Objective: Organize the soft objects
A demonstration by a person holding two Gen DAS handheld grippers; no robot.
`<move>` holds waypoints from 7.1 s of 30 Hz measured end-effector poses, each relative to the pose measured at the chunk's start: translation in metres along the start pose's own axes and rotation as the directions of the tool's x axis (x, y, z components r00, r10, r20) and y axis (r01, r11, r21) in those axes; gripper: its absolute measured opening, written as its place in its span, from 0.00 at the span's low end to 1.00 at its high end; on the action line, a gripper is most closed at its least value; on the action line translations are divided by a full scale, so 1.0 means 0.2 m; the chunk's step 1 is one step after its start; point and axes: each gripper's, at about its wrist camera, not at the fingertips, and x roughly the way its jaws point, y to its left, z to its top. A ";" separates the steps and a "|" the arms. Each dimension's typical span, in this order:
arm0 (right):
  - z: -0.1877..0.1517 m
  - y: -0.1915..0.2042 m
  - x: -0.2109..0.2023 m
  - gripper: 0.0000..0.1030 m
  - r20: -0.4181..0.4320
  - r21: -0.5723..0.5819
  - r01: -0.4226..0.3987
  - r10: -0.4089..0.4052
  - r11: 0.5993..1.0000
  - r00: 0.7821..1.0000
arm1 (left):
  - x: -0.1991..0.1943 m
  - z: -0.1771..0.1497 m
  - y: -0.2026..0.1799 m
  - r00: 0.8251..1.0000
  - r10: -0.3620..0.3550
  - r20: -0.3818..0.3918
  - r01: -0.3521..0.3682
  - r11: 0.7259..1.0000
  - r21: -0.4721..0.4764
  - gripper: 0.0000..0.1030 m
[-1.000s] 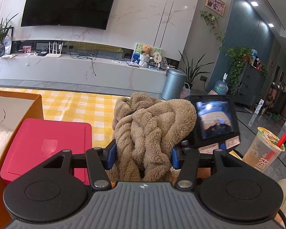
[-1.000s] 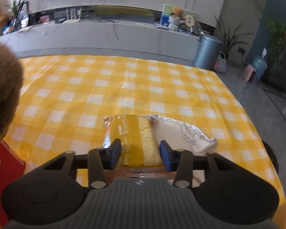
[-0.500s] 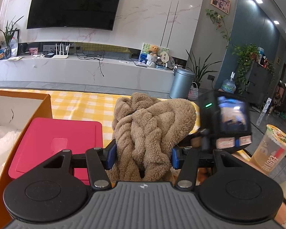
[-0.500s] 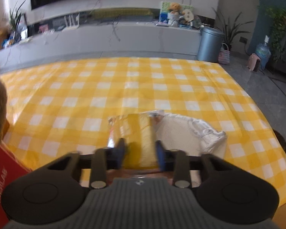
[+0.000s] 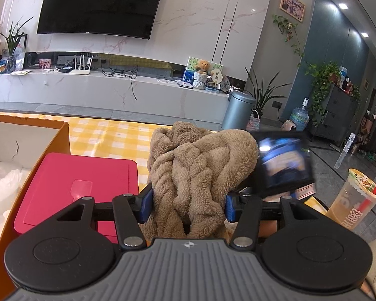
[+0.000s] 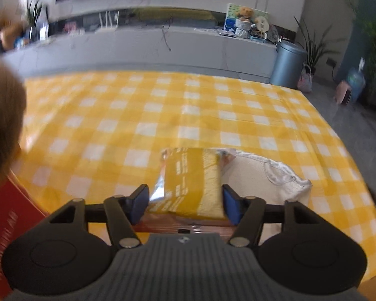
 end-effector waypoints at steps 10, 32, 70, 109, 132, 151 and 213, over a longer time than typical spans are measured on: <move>-0.05 0.05 0.09 0.63 -0.034 -0.051 0.089 -0.090 0.995 0.995 | 0.00 -0.01 0.00 1.000 0.018 0.001 -0.018 1.000 0.010 0.59; 0.04 -0.28 -0.27 0.51 0.154 0.237 -0.092 0.057 0.967 0.986 | -0.05 0.02 0.06 0.998 -0.041 0.040 0.044 0.997 -0.062 0.59; 0.20 0.93 -1.05 0.50 0.249 -0.092 -0.627 0.628 0.773 0.737 | -0.83 0.43 0.96 0.941 0.280 0.188 -0.244 0.950 -0.193 0.59; 0.14 0.94 -0.76 0.86 0.286 -0.046 -0.296 0.296 0.954 0.911 | -0.31 0.33 1.05 0.973 0.228 0.023 -0.226 0.970 -0.086 0.59; 0.21 0.80 -0.53 0.85 0.264 0.036 -0.288 0.269 0.957 0.926 | 0.12 0.25 0.88 0.939 0.272 -0.213 -0.259 0.962 0.087 0.59; 0.19 0.80 -0.55 0.83 0.213 0.066 -0.282 0.262 0.957 0.941 | 0.15 0.25 0.91 0.916 0.312 -0.252 -0.313 0.949 0.036 0.88; 0.14 0.13 -0.87 0.90 0.178 0.069 -0.204 0.190 0.976 0.966 | -0.37 0.43 0.46 0.991 0.134 -0.027 -0.132 0.988 0.076 0.81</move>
